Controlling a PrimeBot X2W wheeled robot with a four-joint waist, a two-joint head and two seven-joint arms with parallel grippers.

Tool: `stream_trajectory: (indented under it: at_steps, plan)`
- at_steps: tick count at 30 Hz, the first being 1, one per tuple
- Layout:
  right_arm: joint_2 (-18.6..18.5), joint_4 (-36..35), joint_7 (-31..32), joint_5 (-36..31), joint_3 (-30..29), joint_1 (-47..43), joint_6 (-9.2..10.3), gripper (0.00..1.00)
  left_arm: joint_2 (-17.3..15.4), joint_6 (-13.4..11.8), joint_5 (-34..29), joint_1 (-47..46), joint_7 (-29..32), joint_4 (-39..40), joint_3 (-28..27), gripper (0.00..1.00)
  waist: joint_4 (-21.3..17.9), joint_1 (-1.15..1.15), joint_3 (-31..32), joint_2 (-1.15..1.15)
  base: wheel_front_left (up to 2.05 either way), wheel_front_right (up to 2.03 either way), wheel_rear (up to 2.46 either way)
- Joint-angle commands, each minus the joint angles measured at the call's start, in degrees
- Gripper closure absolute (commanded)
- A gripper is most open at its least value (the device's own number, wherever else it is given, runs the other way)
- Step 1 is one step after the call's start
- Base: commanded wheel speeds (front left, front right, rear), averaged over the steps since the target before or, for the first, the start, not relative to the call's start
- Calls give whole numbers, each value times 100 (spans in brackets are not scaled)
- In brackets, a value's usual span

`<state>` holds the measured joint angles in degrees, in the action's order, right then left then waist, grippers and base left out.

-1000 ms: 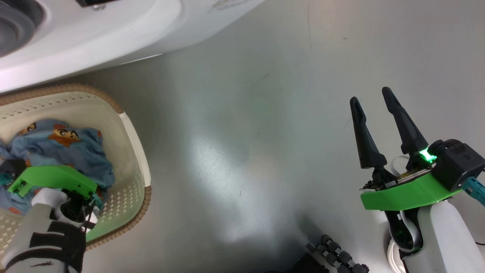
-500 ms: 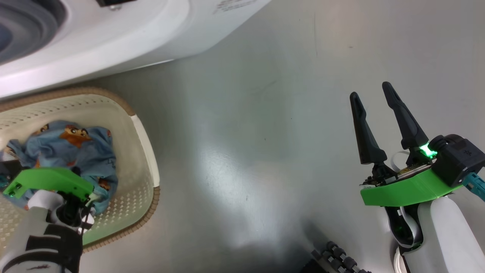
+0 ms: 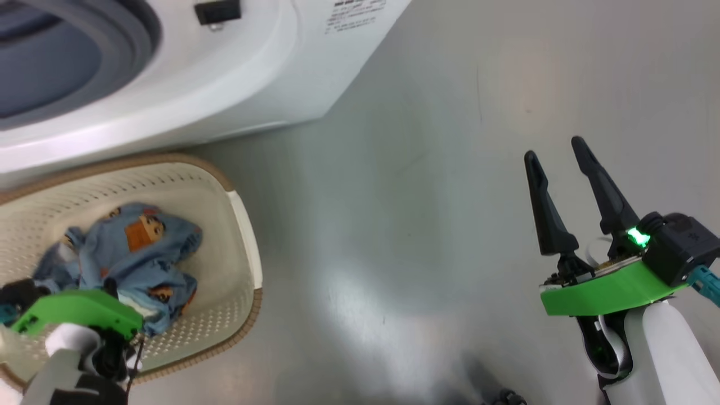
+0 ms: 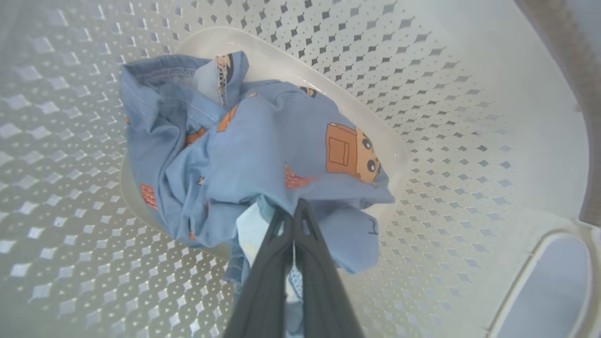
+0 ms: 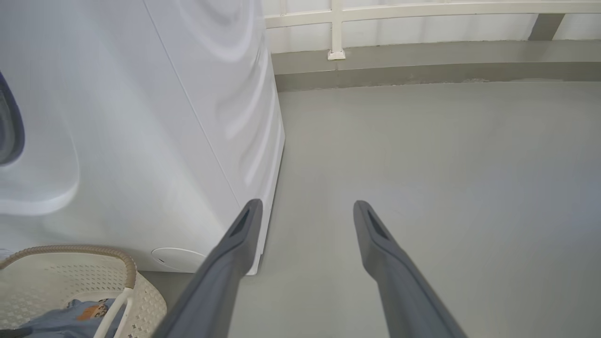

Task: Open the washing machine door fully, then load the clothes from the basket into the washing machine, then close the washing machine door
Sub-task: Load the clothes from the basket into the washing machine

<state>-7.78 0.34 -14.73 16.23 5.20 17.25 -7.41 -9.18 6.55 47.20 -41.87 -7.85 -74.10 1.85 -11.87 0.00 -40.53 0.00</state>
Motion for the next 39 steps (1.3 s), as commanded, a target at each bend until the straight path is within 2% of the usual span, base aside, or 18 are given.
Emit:
stream_trajectory:
  at_steps: [1, 5, 16, 27, 39]
  plan:
    - [-71, -94, -27, -33, 107, -277, -8, 0, -189, 40, -35, 329, -120, 14, -60, 100, 163, 0, 389, 0, 0, 0, 0]
    - [-85, -71, -27, -34, 105, -373, -8, 0, -106, 77, -23, 474, -277, 16, 6, 100, 221, 0, 684, 0, 0, 0, 0]
    - [-153, 52, -27, -78, 54, -1026, -8, 0, 490, 91, -159, 1208, -705, 377, 236, 100, 423, 0, 1984, 0, 0, 0, 0]
    - [-170, 65, -27, -98, 7, -1506, -8, 0, 623, -225, -595, 2195, -714, 2011, 68, 100, 520, 0, 2715, 0, 0, 0, 0]
    - [-153, 80, -27, -153, -98, -1877, -8, 0, 629, -720, -962, 3578, -714, 4457, 270, 100, 592, 0, 3347, 0, 0, 0, 0]
